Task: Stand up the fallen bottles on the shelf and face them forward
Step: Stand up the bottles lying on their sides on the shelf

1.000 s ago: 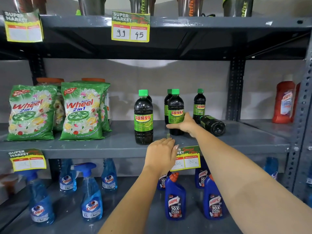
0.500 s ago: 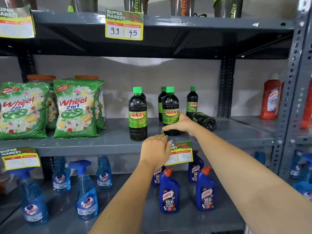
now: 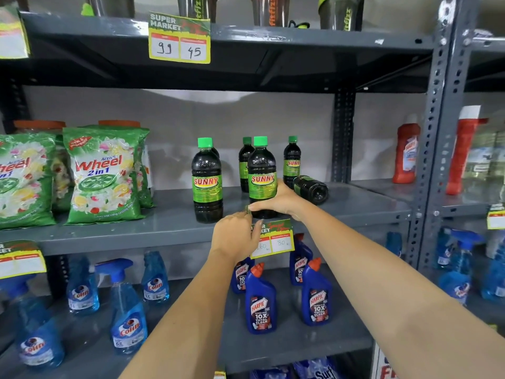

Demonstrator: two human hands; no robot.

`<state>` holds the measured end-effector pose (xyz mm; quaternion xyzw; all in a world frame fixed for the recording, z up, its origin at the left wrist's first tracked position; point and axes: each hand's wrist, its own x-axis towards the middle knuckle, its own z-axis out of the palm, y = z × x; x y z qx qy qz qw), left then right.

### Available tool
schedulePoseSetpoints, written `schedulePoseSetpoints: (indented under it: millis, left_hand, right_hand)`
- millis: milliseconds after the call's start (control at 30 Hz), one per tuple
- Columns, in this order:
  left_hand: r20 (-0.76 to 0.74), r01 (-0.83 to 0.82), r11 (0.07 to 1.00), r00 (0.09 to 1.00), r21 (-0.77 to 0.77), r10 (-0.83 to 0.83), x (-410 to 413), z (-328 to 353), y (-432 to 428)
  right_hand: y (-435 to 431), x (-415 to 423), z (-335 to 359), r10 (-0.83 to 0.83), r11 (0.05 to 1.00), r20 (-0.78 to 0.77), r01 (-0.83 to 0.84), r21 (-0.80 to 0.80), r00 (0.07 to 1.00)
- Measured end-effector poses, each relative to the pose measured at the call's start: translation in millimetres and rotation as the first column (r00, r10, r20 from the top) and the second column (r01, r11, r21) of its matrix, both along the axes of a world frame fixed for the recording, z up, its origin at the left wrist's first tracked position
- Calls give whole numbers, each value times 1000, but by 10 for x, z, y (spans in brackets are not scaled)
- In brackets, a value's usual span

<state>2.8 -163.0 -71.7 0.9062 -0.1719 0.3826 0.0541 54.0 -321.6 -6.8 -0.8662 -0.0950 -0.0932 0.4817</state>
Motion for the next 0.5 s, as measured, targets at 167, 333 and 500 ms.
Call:
schedulePoseSetpoints:
  millis: [167,333,500]
  left_hand:
    - [31,29,1000,999,-1,-29,-3,-18,-1]
    - [26,46,998,999,-47,-45,-17,-18,6]
    - [86,147,960,988,-239,-130,-52,10,5]
  right_hand:
    - [19,-216,8,3,999,-7,-2,35,1000]
    - [-167,-439,135,-175,947,203,109,304,963]
    - [-640,-451,389,-470,847,316,320,425,824]
